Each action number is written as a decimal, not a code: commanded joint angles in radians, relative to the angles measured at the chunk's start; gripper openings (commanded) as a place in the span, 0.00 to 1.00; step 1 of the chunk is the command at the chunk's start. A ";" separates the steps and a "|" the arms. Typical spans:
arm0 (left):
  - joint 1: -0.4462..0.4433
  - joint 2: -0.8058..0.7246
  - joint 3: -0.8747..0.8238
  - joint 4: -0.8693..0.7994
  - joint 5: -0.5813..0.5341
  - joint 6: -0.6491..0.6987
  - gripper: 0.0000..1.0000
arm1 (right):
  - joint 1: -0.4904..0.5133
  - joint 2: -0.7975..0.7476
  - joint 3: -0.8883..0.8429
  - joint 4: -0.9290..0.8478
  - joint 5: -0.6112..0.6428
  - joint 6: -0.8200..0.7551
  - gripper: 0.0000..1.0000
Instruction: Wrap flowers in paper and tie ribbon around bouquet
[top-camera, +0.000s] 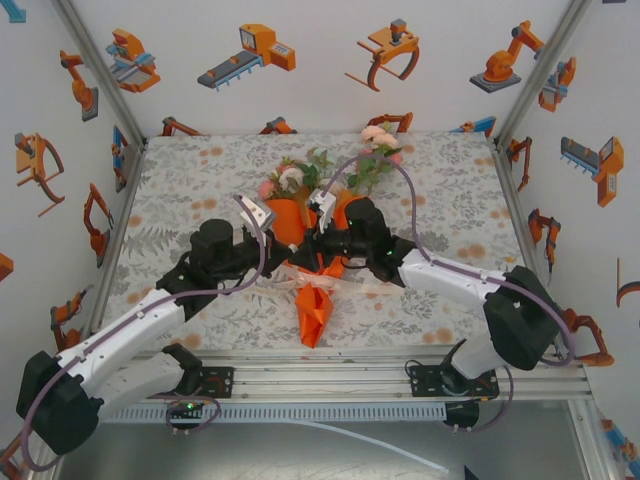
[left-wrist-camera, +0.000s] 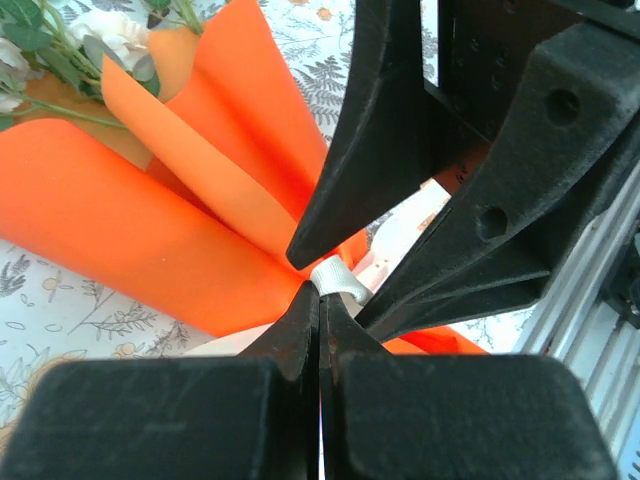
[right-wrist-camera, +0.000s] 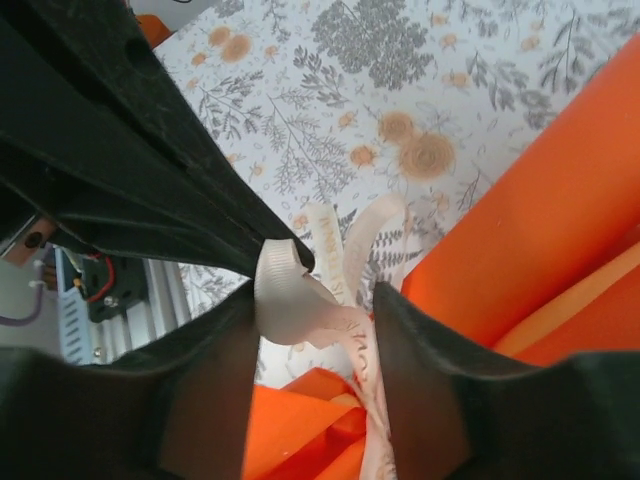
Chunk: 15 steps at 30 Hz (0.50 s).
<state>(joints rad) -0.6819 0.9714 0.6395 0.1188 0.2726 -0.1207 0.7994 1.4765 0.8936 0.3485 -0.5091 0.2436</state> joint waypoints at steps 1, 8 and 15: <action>-0.004 0.010 0.051 -0.026 -0.013 0.009 0.00 | 0.004 -0.014 -0.007 0.118 -0.007 -0.039 0.32; 0.042 0.027 0.158 -0.249 -0.302 -0.152 0.47 | 0.001 -0.060 -0.058 0.062 0.042 -0.061 0.00; 0.279 0.203 0.245 -0.612 -0.308 -0.332 0.52 | 0.001 -0.084 -0.085 0.046 0.062 -0.044 0.00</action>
<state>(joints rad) -0.4637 1.0882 0.8574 -0.2714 -0.0307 -0.3550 0.8017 1.4303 0.8165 0.3824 -0.4728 0.2081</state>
